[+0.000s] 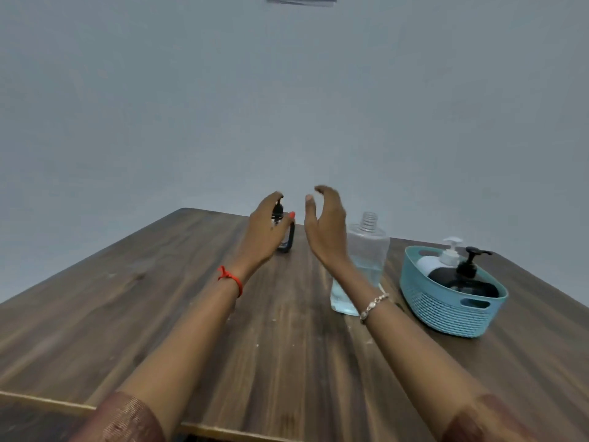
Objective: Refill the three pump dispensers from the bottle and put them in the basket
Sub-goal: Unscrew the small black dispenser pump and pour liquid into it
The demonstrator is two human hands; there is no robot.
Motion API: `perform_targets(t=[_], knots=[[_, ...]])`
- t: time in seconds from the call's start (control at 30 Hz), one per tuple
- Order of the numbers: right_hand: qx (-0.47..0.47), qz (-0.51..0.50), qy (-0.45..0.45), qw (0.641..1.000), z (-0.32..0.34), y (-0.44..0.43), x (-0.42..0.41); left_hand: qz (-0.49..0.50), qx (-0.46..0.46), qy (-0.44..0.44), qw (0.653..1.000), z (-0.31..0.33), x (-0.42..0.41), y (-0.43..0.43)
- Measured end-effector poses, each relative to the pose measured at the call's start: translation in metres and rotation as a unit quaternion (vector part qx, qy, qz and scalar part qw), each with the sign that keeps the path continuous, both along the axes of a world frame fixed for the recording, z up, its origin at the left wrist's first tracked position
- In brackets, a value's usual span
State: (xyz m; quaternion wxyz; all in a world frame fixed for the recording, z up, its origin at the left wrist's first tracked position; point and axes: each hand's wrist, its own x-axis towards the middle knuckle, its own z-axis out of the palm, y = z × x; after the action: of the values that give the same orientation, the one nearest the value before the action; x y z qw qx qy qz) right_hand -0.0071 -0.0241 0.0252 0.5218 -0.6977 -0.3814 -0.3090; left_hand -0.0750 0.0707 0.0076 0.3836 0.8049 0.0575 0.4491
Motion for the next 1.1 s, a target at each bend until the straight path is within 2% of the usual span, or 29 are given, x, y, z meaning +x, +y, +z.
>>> perform_targets(t=[0.17,0.33,0.6,0.8,0.93,1.1], knots=[[-0.091,0.007,0.131,0.987,-0.049,0.037,0.025,0.000,-0.001,0.082,0.997,-0.040,0.025,0.043],[-0.128,-0.005,0.232,0.964,-0.063,0.078,0.060,0.027,-0.043,0.173,0.984,-0.079,0.075,0.095],[-0.076,0.016,0.359,0.930,-0.073,0.136,0.115,0.025,-0.094,0.232,0.968,-0.080,0.123,0.136],[-0.063,0.019,0.400,0.914,-0.078,0.166,0.141,-0.003,-0.134,0.203,0.970,-0.081,0.143,0.152],[-0.065,-0.008,0.379,0.923,-0.083,0.165,0.139,-0.024,-0.147,0.154,0.977,-0.081,0.141,0.148],[-0.037,-0.056,0.360,0.930,-0.080,0.148,0.120,-0.019,-0.194,0.146,0.970,-0.076,0.124,0.140]])
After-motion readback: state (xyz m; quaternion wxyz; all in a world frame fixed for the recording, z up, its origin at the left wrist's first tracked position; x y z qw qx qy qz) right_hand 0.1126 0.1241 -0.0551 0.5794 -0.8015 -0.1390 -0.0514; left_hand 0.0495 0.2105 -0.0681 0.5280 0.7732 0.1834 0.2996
